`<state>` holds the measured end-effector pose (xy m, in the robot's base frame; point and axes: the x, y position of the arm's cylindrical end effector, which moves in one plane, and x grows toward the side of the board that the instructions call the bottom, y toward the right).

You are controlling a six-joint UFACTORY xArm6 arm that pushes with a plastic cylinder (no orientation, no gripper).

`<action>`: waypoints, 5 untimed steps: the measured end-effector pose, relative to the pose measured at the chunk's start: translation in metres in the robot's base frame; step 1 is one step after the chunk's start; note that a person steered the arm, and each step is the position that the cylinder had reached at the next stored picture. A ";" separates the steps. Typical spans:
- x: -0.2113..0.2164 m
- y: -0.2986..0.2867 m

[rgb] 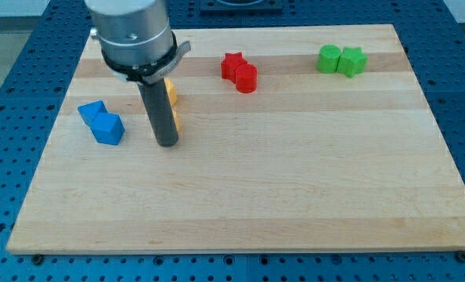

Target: Push the yellow heart into the yellow hexagon

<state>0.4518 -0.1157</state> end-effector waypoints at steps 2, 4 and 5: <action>-0.055 0.000; -0.090 0.008; -0.107 0.009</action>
